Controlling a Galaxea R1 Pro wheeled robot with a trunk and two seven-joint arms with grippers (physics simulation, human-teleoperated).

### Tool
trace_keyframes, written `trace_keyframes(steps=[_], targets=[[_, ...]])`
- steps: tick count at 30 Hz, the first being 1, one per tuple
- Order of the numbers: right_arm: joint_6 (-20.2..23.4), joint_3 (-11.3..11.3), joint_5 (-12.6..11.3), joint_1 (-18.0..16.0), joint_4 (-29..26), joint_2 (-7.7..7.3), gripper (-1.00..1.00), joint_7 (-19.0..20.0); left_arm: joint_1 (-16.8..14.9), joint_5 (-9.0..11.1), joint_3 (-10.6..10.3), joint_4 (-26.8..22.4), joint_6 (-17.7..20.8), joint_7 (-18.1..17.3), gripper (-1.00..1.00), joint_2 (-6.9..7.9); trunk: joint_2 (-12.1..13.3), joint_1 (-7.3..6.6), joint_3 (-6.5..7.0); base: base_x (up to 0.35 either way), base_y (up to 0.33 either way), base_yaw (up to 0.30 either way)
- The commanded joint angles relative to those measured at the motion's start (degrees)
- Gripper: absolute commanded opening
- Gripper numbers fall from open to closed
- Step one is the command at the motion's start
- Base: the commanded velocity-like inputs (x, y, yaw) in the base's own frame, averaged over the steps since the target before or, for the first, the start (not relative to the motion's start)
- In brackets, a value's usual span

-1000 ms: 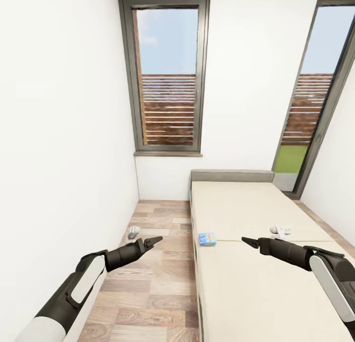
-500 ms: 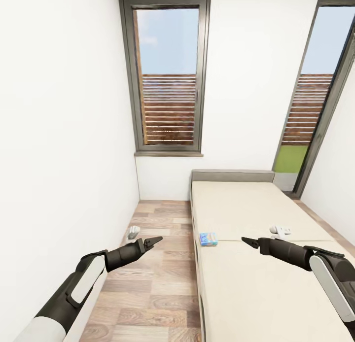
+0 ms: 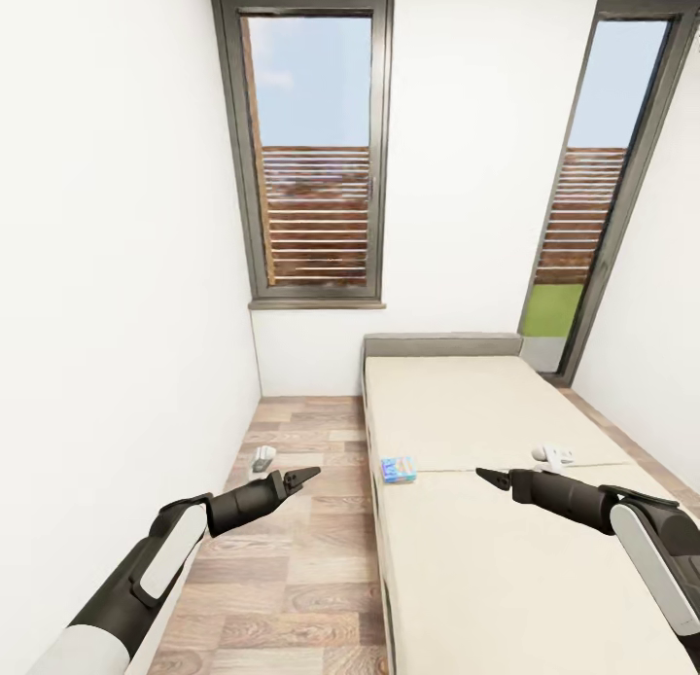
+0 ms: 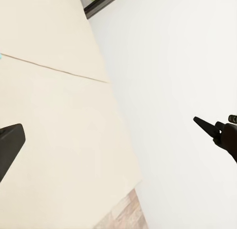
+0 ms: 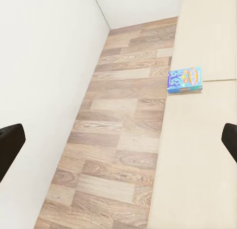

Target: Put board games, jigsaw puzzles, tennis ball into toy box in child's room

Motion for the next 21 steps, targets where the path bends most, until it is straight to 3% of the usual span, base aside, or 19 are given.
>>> trace_keyframes(steps=[1, 8, 21], targets=[[0.3, -0.1, 0.2, 0.0, 0.0, 0.01, 1.0, 0.3, 0.0, 0.4, -0.1, 0.0, 0.3, 0.1, 1.0, 0.04, 0.0, 0.02, -0.03, 0.0, 0.009, -0.052], [0.3, -0.1, 0.2, 0.0, 0.0, 0.01, 1.0, 0.3, 0.0, 0.4, -0.1, 0.0, 0.3, 0.1, 1.0, 0.04, 0.0, 0.02, -0.03, 0.0, 0.095, -0.029], [0.3, -0.1, 0.2, 0.0, 0.0, 0.01, 1.0, 0.3, 0.0, 0.4, -0.1, 0.0, 0.3, 0.1, 1.0, 0.04, 0.0, 0.02, -0.03, 0.0, 0.235, -0.008]])
